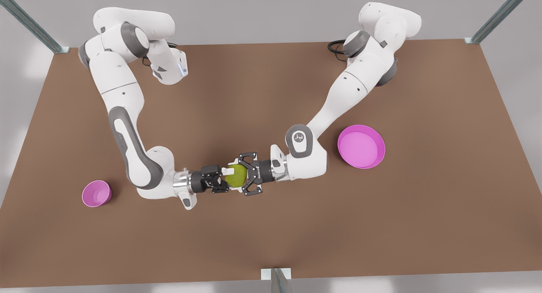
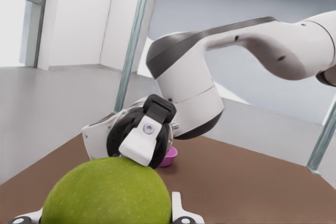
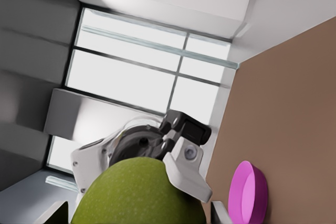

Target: Use the left arm to pick up the apple from the plate, transfer it to the gripper of the right arm, and then use the right arm to place it into the bowl

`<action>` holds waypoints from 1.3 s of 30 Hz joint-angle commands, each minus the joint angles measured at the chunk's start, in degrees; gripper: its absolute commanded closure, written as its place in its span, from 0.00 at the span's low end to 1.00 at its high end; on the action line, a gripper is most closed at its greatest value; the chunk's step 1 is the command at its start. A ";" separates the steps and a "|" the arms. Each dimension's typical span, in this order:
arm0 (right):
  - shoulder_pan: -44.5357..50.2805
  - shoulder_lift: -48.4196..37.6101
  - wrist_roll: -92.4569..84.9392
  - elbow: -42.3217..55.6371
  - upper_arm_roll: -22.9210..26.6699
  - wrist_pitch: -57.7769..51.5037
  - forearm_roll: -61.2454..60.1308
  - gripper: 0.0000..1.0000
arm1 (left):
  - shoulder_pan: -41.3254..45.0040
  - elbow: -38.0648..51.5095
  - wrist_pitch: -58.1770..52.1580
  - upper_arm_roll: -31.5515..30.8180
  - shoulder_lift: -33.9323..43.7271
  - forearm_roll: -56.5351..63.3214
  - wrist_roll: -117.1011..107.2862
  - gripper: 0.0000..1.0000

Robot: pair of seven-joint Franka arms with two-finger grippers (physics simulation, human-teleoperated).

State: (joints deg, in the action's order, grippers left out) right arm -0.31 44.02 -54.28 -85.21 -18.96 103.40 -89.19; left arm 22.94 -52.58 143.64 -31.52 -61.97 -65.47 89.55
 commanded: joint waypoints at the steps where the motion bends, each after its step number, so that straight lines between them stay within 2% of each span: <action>1: 0.57 -0.08 -2.06 0.13 -0.03 2.60 -0.46 0.04 | 0.00 0.02 0.15 -0.03 0.09 0.08 4.32 0.09; 5: 1.80 -0.08 -2.06 0.13 -0.03 4.44 -1.43 0.12 | 0.00 0.02 0.15 0.06 0.01 0.08 4.32 0.09; 7: 2.15 -0.08 -2.24 0.04 -0.03 4.88 -1.43 0.23 | 0.00 0.02 0.15 0.06 -0.08 0.08 4.32 0.09; 12: 2.06 -0.17 -2.68 -0.05 -0.03 4.80 -1.34 0.30 | 0.00 0.02 0.15 0.06 -0.08 0.08 4.32 0.08; 14: 2.06 -0.17 -2.76 -0.05 -0.03 4.80 -1.34 0.39 | -0.09 0.02 0.15 0.06 -0.08 0.08 4.32 0.08; 16: 1.98 -0.17 -2.76 -0.05 -0.03 4.71 -1.25 0.39 | -0.09 0.02 0.15 0.06 -0.08 0.00 4.23 0.07; 17: 1.54 -0.17 -2.85 -0.13 -0.03 4.27 -0.90 0.39 | -0.09 0.02 0.15 -0.03 0.01 0.08 3.88 0.00; 21: -1.63 -0.25 -2.76 -1.01 0.06 1.11 3.23 0.39 | -0.09 0.02 0.15 -0.03 0.09 0.08 3.71 0.00; 31: -1.98 -0.52 -2.59 -1.19 0.06 1.11 3.93 0.39 | -0.09 0.02 0.15 -0.03 0.09 0.08 3.71 0.00; 39: -7.25 -0.34 -2.15 -1.19 0.06 -3.03 14.04 0.39 | -0.53 0.02 0.15 -0.03 0.18 0.08 3.62 0.00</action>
State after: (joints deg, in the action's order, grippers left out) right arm -7.39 43.72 -56.85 -86.43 -18.84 101.93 -77.57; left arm 22.44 -52.58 141.02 -31.51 -61.94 -65.39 92.11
